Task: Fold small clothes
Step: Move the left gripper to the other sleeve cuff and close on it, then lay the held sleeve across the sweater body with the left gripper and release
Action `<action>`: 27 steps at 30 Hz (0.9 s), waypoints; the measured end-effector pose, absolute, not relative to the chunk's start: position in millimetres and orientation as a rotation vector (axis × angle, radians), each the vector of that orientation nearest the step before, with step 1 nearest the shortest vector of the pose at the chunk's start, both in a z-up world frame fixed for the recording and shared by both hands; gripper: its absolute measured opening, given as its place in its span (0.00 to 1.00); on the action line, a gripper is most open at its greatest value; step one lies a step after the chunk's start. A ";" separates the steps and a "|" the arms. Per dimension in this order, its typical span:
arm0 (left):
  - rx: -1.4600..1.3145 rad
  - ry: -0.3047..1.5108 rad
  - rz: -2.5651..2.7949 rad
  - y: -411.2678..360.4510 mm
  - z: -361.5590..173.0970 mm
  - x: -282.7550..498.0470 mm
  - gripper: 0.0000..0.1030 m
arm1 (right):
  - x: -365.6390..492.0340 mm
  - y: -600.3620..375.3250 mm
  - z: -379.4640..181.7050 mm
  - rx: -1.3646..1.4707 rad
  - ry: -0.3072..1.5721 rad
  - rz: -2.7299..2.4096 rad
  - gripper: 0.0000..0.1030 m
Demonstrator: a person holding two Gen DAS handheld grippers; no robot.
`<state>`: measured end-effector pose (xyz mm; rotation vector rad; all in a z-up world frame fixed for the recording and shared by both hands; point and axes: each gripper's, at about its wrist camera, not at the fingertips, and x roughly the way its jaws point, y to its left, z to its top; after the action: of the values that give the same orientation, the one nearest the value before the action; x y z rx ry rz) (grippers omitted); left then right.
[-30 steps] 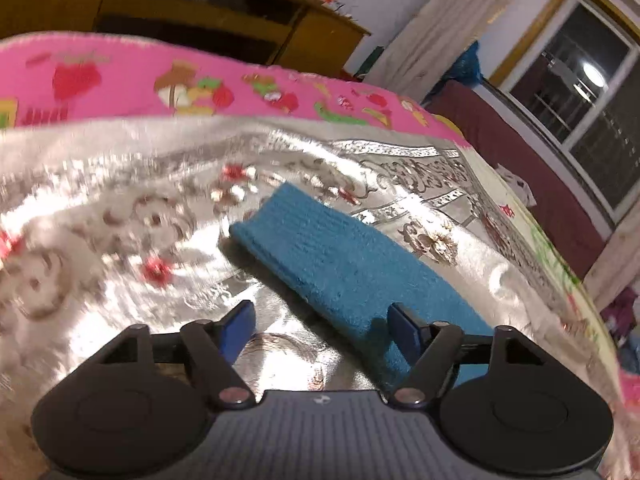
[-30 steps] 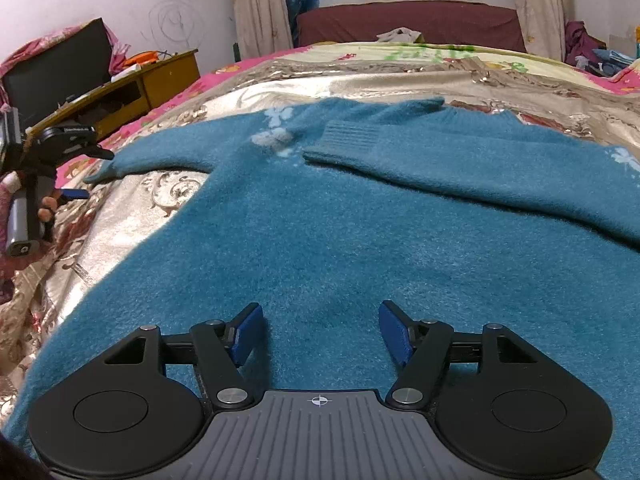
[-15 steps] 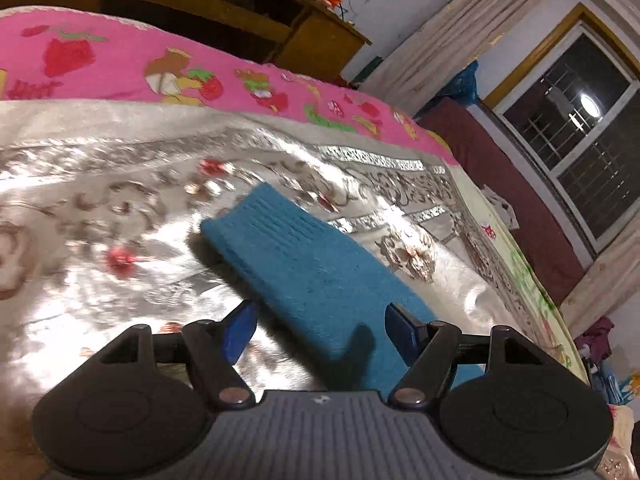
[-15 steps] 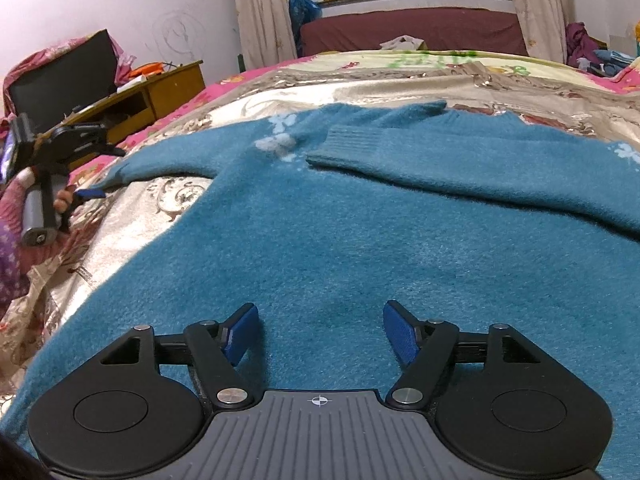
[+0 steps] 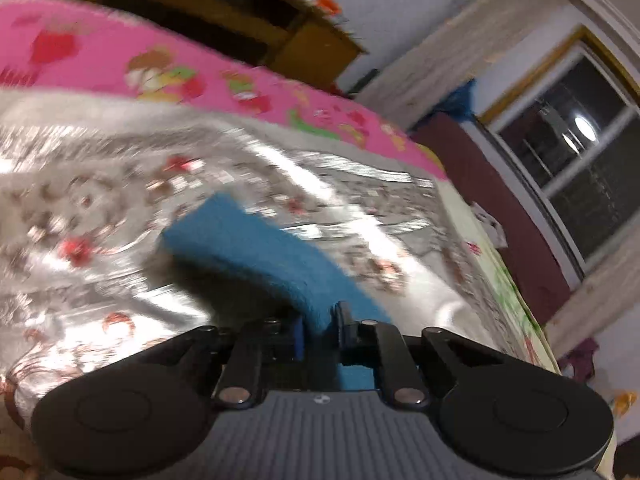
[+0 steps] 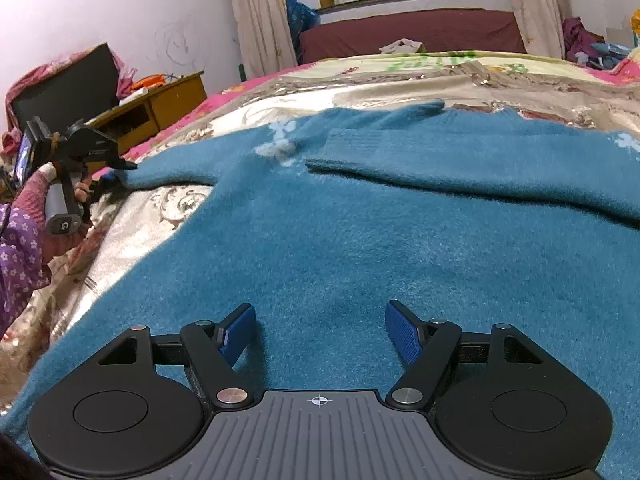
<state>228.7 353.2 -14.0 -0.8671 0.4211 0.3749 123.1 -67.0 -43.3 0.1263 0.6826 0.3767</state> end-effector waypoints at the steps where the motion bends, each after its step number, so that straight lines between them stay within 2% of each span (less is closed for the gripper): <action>1: -0.863 0.413 0.350 347.4 -6.1 229.6 0.16 | 122.7 -69.4 -41.6 0.145 0.686 0.372 0.69; 7: -0.783 0.420 0.094 278.3 49.3 250.0 0.16 | 111.8 -90.3 -31.2 0.233 0.688 0.351 0.67; 13: -0.658 0.488 -0.220 145.9 86.9 279.1 0.16 | 94.3 -133.6 -26.9 0.271 0.653 0.285 0.67; 17: -0.497 0.582 -0.370 41.4 80.7 292.1 0.16 | 91.7 -172.4 -27.7 0.332 0.647 0.217 0.67; 21: -0.295 0.738 -0.408 -37.3 44.5 294.5 0.19 | 92.9 -199.9 -23.9 0.381 0.613 0.172 0.68; 27: -0.219 0.825 -0.375 -48.3 21.9 274.6 0.25 | 94.9 -222.2 -25.1 0.445 0.613 0.156 0.68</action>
<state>274.6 -48.3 21.9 -0.2194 0.8248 -0.3752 94.9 -222.2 -25.1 0.4451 0.6133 0.1559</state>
